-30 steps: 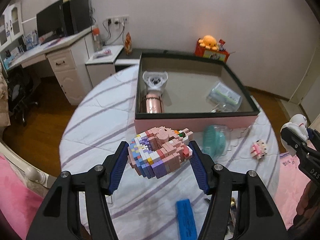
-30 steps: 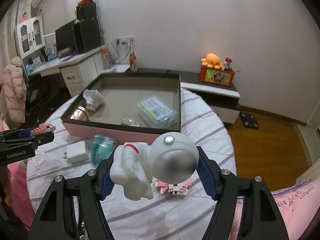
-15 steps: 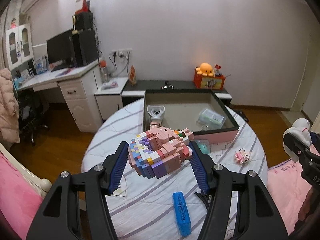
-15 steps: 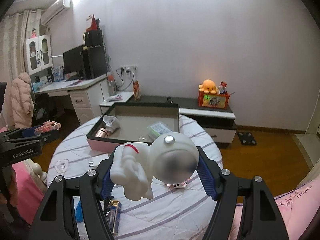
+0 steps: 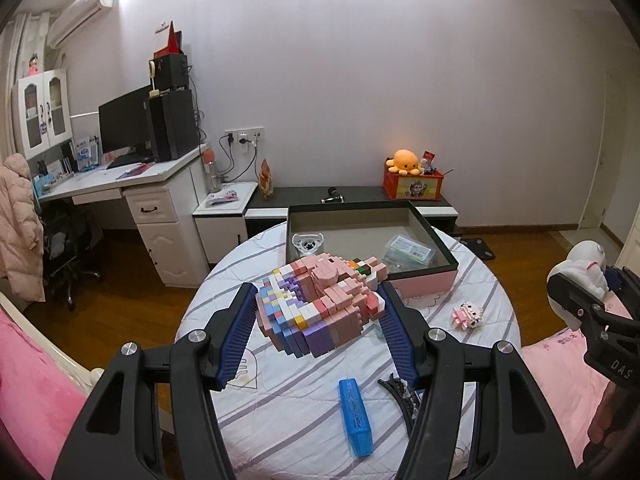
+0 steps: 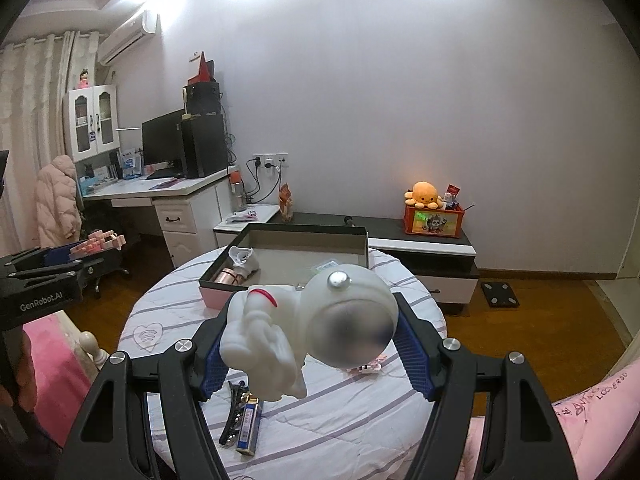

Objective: Organize rigid objects
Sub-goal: 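Lift the block figure and the astronaut toward the pink box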

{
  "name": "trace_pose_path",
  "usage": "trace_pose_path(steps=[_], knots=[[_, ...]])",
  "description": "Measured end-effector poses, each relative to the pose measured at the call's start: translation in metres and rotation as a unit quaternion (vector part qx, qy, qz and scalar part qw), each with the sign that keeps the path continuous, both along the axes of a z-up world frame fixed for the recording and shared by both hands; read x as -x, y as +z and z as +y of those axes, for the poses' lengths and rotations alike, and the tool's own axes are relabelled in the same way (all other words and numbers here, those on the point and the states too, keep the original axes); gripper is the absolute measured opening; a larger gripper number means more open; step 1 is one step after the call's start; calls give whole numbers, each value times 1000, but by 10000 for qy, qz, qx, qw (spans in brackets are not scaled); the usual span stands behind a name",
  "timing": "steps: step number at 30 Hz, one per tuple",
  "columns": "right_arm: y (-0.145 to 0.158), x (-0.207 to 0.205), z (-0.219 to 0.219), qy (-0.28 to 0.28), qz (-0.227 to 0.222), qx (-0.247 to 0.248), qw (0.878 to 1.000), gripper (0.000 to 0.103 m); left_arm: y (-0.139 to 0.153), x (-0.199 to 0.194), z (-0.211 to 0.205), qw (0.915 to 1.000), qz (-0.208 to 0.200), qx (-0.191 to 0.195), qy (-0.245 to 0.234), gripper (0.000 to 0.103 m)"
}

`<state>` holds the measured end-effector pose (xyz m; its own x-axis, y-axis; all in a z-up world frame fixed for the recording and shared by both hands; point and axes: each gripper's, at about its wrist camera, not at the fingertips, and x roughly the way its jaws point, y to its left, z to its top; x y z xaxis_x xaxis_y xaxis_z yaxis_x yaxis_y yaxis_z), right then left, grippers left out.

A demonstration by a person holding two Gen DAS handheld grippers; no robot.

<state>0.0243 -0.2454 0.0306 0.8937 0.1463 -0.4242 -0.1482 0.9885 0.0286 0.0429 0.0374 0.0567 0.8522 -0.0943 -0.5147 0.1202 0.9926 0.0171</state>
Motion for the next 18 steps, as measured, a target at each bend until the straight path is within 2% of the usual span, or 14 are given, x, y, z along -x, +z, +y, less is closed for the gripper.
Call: trace_pose_path(steps=[11, 18], knots=[[-1, 1, 1, 94, -41, 88, 9999, 72, -3, -2, -2, 10000, 69, -27, -20, 62], [-5, -7, 2, 66, 36, 96, 9999, 72, -7, -19, 3, 9998, 199, 53, -67, 62]])
